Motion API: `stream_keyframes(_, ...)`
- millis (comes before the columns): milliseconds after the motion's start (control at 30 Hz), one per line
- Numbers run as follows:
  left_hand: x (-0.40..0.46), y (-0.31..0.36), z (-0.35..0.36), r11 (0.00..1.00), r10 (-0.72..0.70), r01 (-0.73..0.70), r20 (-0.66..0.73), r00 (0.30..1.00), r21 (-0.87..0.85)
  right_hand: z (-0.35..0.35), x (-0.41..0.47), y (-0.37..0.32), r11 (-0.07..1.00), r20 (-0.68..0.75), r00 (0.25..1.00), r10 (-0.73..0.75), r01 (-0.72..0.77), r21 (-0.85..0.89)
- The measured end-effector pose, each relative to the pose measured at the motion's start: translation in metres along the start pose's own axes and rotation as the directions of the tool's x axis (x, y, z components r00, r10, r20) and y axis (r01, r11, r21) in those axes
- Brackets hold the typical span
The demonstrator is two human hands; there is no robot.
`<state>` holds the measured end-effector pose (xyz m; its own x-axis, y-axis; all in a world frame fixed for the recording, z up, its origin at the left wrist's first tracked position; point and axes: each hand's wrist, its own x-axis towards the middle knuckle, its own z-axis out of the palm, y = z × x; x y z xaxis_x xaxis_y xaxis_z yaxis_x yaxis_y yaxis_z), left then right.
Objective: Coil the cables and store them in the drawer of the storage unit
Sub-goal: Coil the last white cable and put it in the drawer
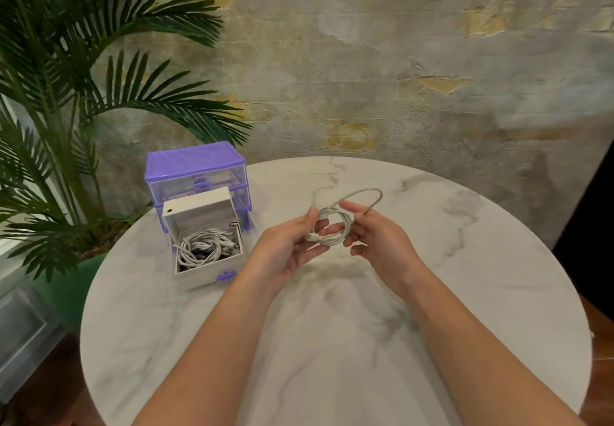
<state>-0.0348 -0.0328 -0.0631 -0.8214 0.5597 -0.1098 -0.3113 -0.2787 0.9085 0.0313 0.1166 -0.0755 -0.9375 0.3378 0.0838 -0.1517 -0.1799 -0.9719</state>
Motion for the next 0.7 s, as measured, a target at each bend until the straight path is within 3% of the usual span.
stream_keyframes(133, 0.0, 0.0, -0.002, 0.999, 0.035, -0.035, -0.036, 0.999, 0.026, 0.008, -0.004, -0.002, 0.997, 0.099, 0.992, 0.079, -0.077, -0.023)
stream_keyframes(400, 0.0, -0.002, 0.001, 0.996, 0.084, -0.08, -0.095, 0.992, 0.044, 0.015, -0.009, 0.004, 0.996, 0.062, 0.994, 0.085, -0.086, 0.026)
stream_keyframes(567, 0.003, -0.001, -0.003, 0.99, 0.136, -0.139, -0.157, 0.978, -0.013, 0.01, -0.009, 0.001, 0.968, 0.063, 0.994, 0.085, -0.068, -0.243)
stream_keyframes(700, 0.005, 0.004, -0.006, 0.975, 0.179, -0.204, -0.227, 0.957, -0.092, 0.005, -0.005, 0.006, 0.841, -0.024, 1.0, 0.016, -0.026, -0.54)
